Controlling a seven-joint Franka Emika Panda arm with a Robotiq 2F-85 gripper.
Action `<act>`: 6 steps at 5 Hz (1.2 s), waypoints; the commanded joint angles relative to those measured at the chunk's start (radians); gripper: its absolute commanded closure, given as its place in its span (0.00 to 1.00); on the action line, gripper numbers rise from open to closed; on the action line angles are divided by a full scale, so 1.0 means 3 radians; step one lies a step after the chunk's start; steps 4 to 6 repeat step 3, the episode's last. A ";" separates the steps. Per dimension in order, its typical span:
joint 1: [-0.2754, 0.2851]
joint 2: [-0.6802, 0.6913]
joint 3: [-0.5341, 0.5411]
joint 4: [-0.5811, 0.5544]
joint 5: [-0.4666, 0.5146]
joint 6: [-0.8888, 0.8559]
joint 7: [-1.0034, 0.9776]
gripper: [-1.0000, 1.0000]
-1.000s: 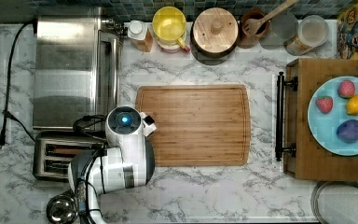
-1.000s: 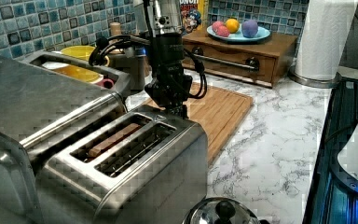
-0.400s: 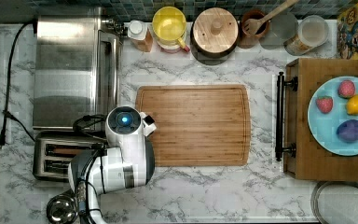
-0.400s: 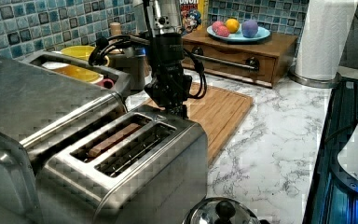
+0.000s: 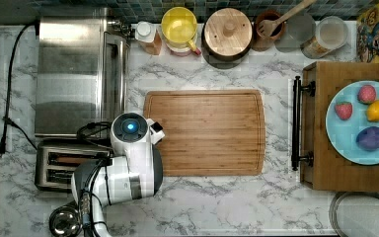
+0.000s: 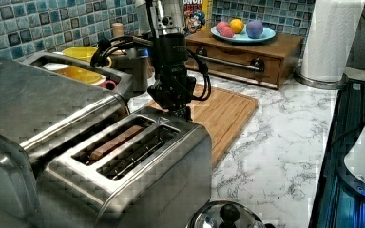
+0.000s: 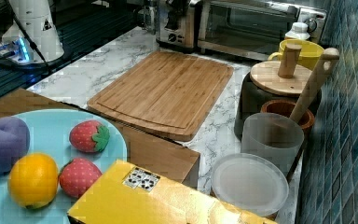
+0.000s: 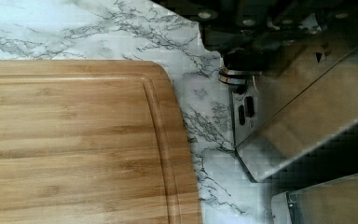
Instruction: Turn on the toaster.
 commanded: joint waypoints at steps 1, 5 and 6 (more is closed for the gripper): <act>0.0205 0.0533 0.0114 -0.0319 0.0059 0.0365 -0.0001 1.00; 0.0170 0.0535 0.0149 -0.0319 0.0047 0.0367 0.0008 1.00; 0.0170 0.0535 0.0149 -0.0319 0.0047 0.0367 0.0008 1.00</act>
